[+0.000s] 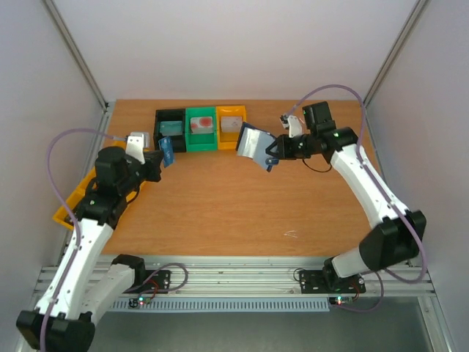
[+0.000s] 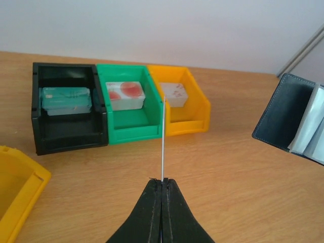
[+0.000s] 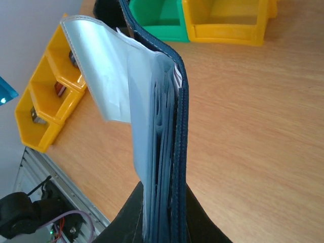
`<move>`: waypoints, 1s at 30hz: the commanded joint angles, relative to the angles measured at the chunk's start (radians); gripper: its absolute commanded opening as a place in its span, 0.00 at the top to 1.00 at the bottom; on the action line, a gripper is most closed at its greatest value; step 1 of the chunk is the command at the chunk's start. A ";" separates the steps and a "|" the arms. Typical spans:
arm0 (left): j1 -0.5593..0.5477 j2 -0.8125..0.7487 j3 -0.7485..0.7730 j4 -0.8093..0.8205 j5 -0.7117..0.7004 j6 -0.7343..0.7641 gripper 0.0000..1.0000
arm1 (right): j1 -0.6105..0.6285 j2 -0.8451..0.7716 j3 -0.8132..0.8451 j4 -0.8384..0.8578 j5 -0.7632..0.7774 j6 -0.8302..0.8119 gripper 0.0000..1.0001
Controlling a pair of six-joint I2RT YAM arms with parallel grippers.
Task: Take the credit cards out of the card holder
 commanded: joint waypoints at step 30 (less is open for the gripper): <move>0.431 0.737 0.530 -0.107 0.178 0.175 1.00 | -0.223 0.625 0.681 -0.105 -0.213 0.146 0.99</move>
